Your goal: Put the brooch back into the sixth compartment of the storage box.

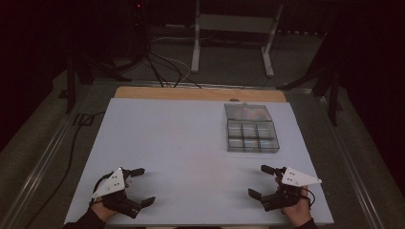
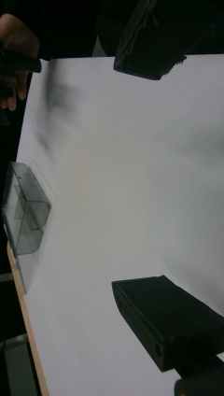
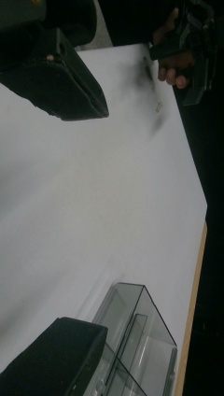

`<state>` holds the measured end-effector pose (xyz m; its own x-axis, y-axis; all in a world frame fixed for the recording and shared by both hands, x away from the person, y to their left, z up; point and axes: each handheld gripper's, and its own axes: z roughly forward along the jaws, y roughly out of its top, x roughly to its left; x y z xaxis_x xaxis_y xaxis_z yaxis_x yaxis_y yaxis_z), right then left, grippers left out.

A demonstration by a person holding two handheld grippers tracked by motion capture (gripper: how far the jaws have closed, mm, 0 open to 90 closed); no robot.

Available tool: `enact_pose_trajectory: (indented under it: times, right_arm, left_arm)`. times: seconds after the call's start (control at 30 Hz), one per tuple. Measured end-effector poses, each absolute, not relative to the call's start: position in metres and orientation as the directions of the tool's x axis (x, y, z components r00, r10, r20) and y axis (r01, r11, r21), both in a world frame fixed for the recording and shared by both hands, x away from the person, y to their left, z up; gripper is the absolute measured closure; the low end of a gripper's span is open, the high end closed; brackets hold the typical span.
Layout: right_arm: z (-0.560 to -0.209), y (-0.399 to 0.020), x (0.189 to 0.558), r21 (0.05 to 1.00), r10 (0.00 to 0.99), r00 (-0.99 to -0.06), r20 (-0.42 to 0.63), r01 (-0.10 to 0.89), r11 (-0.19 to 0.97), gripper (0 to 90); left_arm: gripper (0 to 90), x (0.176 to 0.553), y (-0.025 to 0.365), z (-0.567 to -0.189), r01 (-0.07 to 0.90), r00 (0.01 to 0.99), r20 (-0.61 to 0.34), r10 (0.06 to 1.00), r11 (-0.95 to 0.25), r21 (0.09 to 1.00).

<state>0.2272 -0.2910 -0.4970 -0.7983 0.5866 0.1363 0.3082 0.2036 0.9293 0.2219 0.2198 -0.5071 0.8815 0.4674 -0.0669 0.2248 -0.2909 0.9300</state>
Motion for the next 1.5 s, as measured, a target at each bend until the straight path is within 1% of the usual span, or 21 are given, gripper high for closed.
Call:
enact_pose_trajectory:
  times: [0.1, 0.43, 0.6, 0.7, 0.77, 0.93, 1.2, 1.3, 1.5]
  right_arm:
    - [-0.497, -0.291, 0.227, 0.927, 0.588, -0.798, 0.135, 0.311, 0.210, 0.0]
    - [-0.497, -0.290, 0.228, 0.926, 0.581, -0.801, 0.143, 0.316, 0.207, 0.0]
    - [-0.495, -0.291, 0.227, 0.931, 0.579, -0.802, 0.146, 0.310, 0.194, 0.0]
    - [-0.495, -0.291, 0.227, 0.930, 0.580, -0.801, 0.147, 0.311, 0.194, 0.0]
    - [-0.495, -0.291, 0.227, 0.932, 0.581, -0.801, 0.147, 0.309, 0.191, 0.0]
    - [-0.494, -0.290, 0.227, 0.931, 0.580, -0.801, 0.149, 0.311, 0.191, 0.0]
    - [-0.494, -0.290, 0.227, 0.930, 0.580, -0.801, 0.149, 0.313, 0.192, 0.0]
    - [-0.494, -0.291, 0.227, 0.930, 0.582, -0.799, 0.153, 0.315, 0.188, 0.0]
    - [-0.494, -0.291, 0.227, 0.932, 0.586, -0.797, 0.150, 0.312, 0.186, 0.0]
  left_arm:
    - [1.1, 0.223, 0.220, -0.508, 0.232, 0.885, -0.079, 0.458, -0.290, 0.929]
    - [1.1, 0.221, 0.216, -0.496, 0.204, 0.912, -0.061, 0.406, -0.320, 0.925]
    - [1.1, 0.227, 0.223, -0.479, 0.170, 0.921, -0.035, 0.388, -0.319, 0.932]
    - [1.1, 0.228, 0.226, -0.475, 0.163, 0.925, -0.037, 0.378, -0.308, 0.937]
    - [1.1, 0.231, 0.229, -0.472, 0.172, 0.930, -0.055, 0.364, -0.298, 0.939]
    - [1.1, 0.235, 0.235, -0.466, 0.165, 0.932, -0.045, 0.361, -0.310, 0.936]
    - [1.1, 0.243, 0.242, -0.466, 0.172, 0.931, -0.039, 0.363, -0.343, 0.923]
    - [1.3, 0.246, 0.245, -0.468, 0.182, 0.933, -0.053, 0.356, -0.338, 0.923]
    - [2.4, 0.255, 0.254, -0.481, 0.222, 0.920, -0.069, 0.386, -0.368, 0.903]
